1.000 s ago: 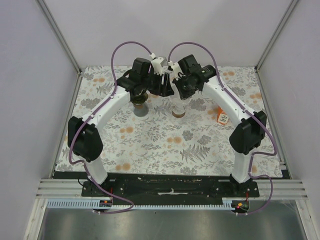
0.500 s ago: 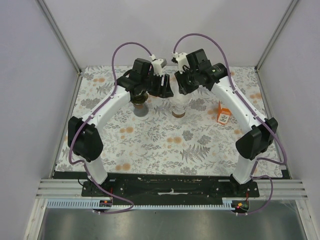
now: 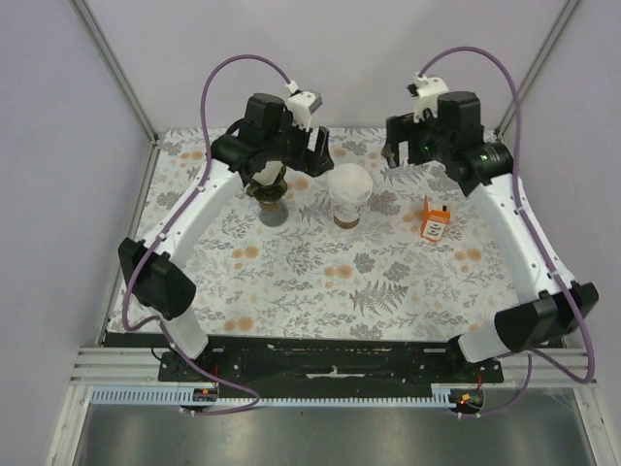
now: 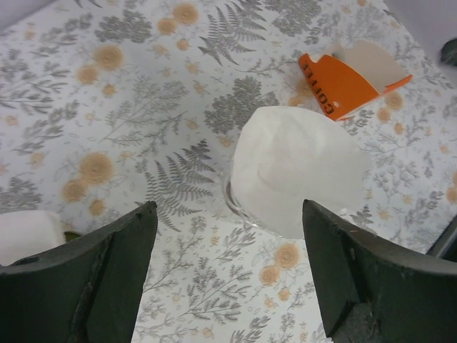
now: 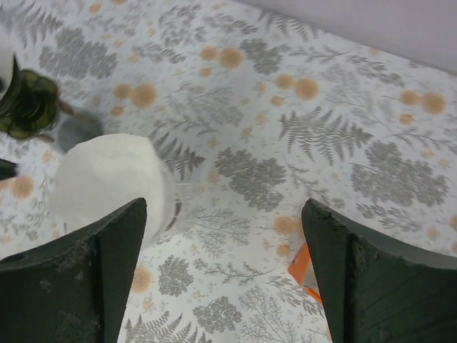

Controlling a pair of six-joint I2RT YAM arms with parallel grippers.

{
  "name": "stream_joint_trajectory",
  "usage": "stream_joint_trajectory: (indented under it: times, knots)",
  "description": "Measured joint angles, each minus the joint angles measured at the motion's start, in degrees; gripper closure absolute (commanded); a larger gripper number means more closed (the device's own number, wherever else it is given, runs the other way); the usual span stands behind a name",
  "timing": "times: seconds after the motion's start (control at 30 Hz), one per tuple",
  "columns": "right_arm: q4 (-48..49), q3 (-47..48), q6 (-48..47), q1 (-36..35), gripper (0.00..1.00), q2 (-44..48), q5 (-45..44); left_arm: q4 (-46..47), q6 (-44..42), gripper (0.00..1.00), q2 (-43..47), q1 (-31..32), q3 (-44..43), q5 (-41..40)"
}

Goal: Place the coffee filter in the dripper
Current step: Place the coffee filter in the coffee dripper, then reset both arms

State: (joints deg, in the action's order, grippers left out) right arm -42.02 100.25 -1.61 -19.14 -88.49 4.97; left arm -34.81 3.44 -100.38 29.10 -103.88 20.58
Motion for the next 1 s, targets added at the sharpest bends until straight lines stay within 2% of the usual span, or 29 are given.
stream_joint_trajectory:
  times: [0.17,0.27,0.37,0.5,0.57,0.67,0.83,1.0]
  knots:
    - [11.8,-15.1,5.9,10.0,0.02,12.9,-3.7,0.5,-2.5,0.07,5.3,-3.3,1.7,-7.3]
    - [18.5,-25.0,9.6,16.3,0.02,18.9,-6.1,3.5,-2.6,0.04,10.2,-11.0,6.6,-10.7]
    - [24.1,-34.0,12.4,20.9,0.02,22.5,-9.8,8.7,-2.7,0.03,15.3,-22.4,14.1,-15.6]
    - [30.1,-42.5,15.3,22.0,0.02,23.3,-16.2,16.9,-2.7,0.02,19.6,-34.5,25.5,-21.2]
    - [31.8,-45.2,16.8,21.9,0.02,23.3,-19.1,20.2,-2.7,0.00,20.6,-37.9,30.6,-22.2]
    - [35.5,-48.3,18.3,21.9,0.02,23.0,-21.9,25.7,-2.7,0.00,22.0,-40.3,39.8,-23.4]
    - [39.4,-50.8,19.7,21.9,0.02,21.2,-23.7,35.9,-2.6,0.00,24.9,-40.2,55.2,-22.9]
    - [41.1,-52.2,20.3,21.9,0.02,21.0,-24.5,44.8,-2.0,0.00,26.6,-40.1,64.7,-21.0]
